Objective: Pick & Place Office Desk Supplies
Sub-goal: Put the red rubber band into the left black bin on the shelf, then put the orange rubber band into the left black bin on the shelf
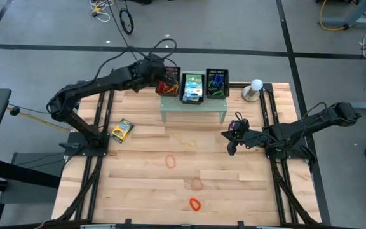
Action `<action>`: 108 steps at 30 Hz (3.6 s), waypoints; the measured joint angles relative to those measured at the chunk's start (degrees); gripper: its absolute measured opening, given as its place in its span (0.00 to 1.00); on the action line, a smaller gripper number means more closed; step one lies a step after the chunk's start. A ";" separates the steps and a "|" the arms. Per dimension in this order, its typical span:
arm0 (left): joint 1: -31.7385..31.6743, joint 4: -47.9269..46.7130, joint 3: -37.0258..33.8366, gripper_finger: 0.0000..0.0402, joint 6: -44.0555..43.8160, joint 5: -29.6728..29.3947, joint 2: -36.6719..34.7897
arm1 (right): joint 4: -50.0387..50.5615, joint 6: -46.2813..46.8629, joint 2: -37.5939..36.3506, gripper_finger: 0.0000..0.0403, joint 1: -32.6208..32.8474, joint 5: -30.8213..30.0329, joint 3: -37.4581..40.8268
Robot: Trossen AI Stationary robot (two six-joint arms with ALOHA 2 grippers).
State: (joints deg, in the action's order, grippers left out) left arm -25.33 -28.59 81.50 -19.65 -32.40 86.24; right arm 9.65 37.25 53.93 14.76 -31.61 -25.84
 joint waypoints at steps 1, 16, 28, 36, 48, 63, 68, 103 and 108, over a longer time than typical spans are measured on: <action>0.09 -0.30 0.01 0.01 0.05 0.01 -0.03 | 0.00 0.00 0.00 0.02 0.00 -0.22 0.01; -0.50 -2.06 0.01 0.16 1.50 3.47 3.75 | 0.02 -0.04 0.00 0.02 0.00 -0.31 0.00; -0.53 -2.51 -0.03 0.46 3.79 9.52 1.74 | 0.04 -0.03 0.07 0.02 0.00 -0.27 0.00; -0.07 -7.77 -0.03 0.53 4.69 12.59 1.22 | 0.02 -0.01 0.07 0.02 0.00 -0.27 0.00; 1.63 -11.63 6.93 0.59 25.70 6.84 1.11 | 0.07 -1.09 0.07 0.02 -0.01 -1.45 0.00; 8.03 -9.96 6.92 0.61 61.66 -6.22 2.42 | 0.07 -2.58 0.07 0.02 -0.01 -2.83 0.00; 10.17 -5.87 6.88 0.61 69.49 -11.07 3.01 | 0.07 -2.55 0.07 0.02 0.00 -2.83 0.00; 38.15 42.06 -45.72 0.02 -12.70 8.85 -5.49 | -3.66 3.43 5.01 0.02 0.76 9.45 -0.20; 38.25 60.70 -54.31 0.02 -13.91 8.48 -5.27 | -2.86 6.92 15.08 0.02 3.85 12.28 -6.03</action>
State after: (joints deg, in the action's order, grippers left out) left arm 12.92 32.10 27.19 -33.56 -23.92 80.97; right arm 6.79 44.17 69.01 18.62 -19.33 -31.88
